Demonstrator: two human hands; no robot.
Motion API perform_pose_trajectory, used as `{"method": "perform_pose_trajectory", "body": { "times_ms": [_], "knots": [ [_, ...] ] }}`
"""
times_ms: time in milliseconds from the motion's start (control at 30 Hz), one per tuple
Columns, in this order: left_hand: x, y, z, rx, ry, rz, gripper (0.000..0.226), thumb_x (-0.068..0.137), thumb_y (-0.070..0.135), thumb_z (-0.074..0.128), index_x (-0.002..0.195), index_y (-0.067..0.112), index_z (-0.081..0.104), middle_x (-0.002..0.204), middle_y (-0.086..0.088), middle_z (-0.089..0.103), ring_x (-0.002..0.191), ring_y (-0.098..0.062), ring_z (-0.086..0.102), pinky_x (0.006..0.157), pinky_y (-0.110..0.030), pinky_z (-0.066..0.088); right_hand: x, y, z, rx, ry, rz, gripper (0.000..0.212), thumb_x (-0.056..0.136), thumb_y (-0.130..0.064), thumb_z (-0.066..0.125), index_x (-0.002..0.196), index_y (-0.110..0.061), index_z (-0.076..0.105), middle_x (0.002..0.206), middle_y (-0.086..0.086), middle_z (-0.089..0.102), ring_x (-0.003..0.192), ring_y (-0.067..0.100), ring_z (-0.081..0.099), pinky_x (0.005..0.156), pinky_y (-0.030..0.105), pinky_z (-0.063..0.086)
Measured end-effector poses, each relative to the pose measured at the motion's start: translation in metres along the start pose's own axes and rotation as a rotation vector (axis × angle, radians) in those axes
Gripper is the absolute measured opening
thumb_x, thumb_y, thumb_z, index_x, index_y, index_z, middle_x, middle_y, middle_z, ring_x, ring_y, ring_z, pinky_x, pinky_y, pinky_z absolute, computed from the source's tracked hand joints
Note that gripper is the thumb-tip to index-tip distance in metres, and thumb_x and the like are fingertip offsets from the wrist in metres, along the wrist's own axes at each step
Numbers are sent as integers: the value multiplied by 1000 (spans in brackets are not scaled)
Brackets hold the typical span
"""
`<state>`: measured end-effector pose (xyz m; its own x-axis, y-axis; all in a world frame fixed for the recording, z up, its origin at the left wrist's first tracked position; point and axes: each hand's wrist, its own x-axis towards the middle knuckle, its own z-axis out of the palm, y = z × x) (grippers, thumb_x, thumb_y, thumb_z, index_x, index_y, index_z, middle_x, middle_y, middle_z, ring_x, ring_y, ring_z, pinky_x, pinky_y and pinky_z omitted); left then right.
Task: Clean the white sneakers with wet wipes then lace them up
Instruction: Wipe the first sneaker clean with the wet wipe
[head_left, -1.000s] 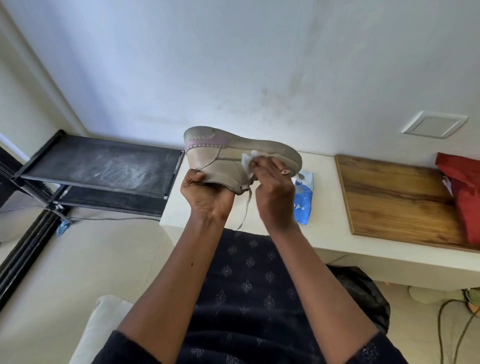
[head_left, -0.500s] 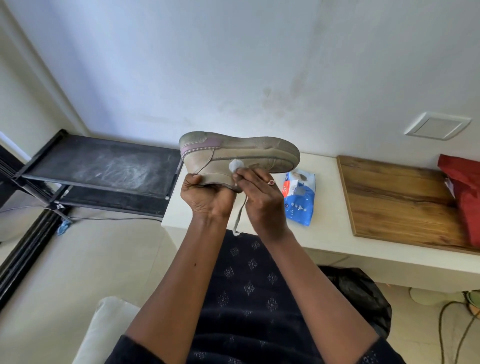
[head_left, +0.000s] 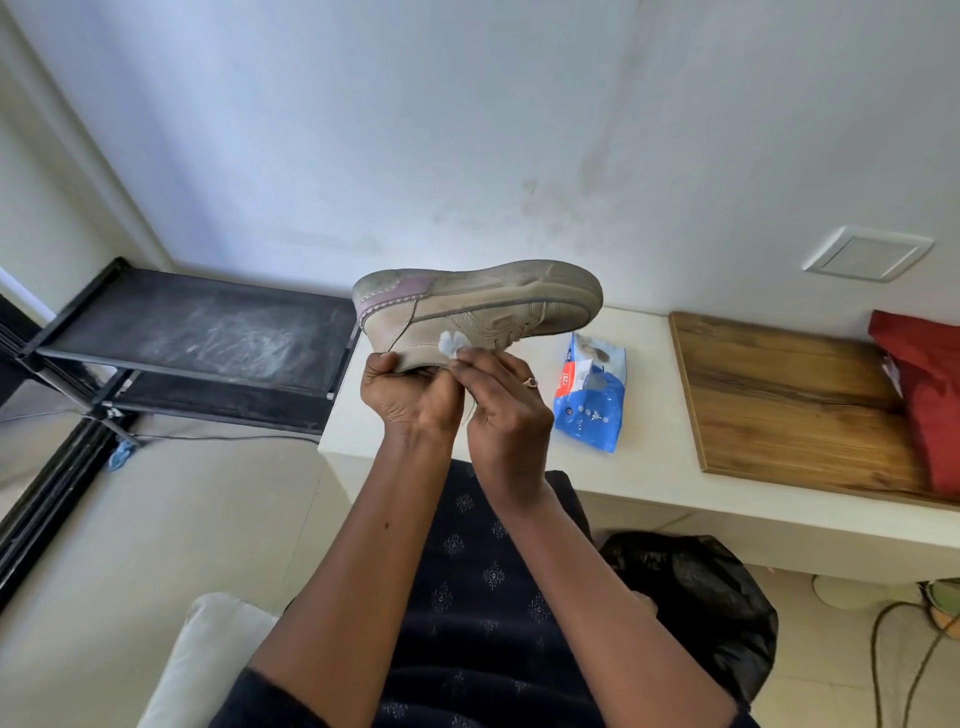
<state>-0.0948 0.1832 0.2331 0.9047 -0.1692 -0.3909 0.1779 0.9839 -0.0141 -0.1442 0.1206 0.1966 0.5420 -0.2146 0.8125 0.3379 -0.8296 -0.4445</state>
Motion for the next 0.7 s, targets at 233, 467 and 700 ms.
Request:
{"method": "perform_pose_trajectory", "body": {
  "times_ms": [233, 467, 700],
  "knots": [
    [-3, -1, -3, -75, 17, -29, 38, 54, 11, 37, 84, 2, 60, 73, -17, 66, 83, -31, 57, 80, -45, 43, 4, 30, -11, -68, -26, -77, 34, 79, 9, 39, 90, 7, 71, 95, 15, 70, 94, 23, 56, 83, 30, 49],
    [-5, -3, 2, -79, -15, -48, 41, 54, 10, 38, 87, 4, 60, 82, -17, 65, 88, -31, 57, 88, -47, 42, 14, 26, -3, -141, 48, 88, 40, 74, 11, 36, 96, 6, 70, 99, 17, 69, 95, 27, 59, 89, 28, 45],
    [-8, 2, -7, -49, 0, -36, 47, 54, 12, 36, 92, -4, 58, 80, -20, 65, 87, -34, 56, 81, -44, 44, 3, 19, -5, -35, -72, -159, 34, 92, 4, 37, 94, 6, 71, 97, 16, 69, 92, 28, 61, 83, 36, 51]
  ]
}}
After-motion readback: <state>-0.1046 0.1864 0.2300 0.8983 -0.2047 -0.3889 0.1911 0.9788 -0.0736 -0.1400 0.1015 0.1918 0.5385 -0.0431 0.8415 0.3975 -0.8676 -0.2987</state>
